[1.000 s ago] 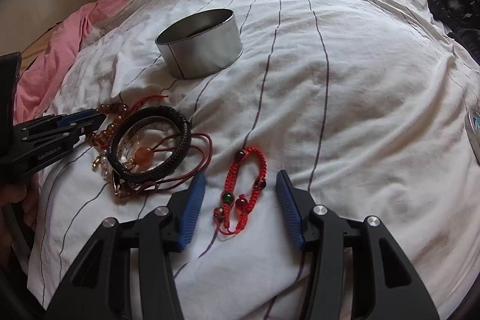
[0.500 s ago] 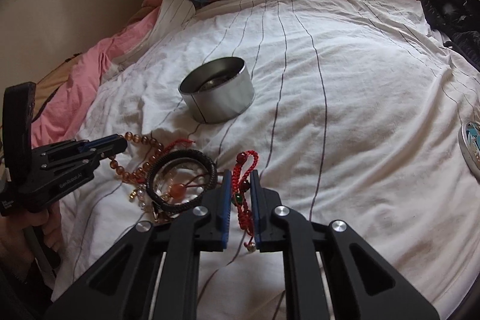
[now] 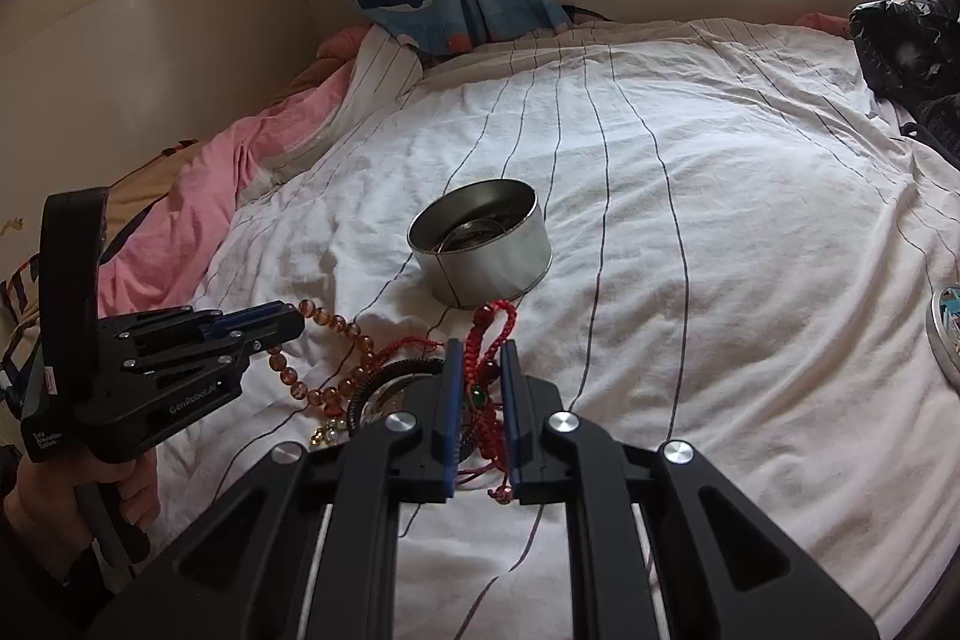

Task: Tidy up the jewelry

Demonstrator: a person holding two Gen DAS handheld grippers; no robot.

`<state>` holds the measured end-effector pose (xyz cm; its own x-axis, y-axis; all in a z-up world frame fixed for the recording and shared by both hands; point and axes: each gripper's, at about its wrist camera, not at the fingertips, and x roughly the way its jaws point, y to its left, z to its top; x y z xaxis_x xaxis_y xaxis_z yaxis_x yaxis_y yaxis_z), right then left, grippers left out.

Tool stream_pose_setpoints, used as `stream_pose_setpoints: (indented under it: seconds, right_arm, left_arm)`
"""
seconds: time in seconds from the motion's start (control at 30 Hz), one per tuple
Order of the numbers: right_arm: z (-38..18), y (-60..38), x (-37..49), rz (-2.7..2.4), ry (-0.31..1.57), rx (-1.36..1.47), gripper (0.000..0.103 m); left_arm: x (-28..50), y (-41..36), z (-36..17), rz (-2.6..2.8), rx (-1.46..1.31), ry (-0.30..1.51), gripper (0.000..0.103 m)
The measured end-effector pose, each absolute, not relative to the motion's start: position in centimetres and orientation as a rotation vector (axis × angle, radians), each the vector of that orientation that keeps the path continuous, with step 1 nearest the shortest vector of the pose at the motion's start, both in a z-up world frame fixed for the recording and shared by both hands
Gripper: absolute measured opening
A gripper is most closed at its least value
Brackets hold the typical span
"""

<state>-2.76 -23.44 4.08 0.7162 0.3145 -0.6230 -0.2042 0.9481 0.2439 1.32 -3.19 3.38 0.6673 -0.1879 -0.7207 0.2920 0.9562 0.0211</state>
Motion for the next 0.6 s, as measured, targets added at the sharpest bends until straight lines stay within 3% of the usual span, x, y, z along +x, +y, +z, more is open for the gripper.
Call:
stream_pose_setpoints:
  seconds: [0.6]
  right_arm:
    - [2.9, -23.4, -1.7, 0.269, 0.742, 0.181, 0.013]
  left_arm:
    - [1.3, -3.3, 3.9, -0.267, 0.139, 0.770, 0.011]
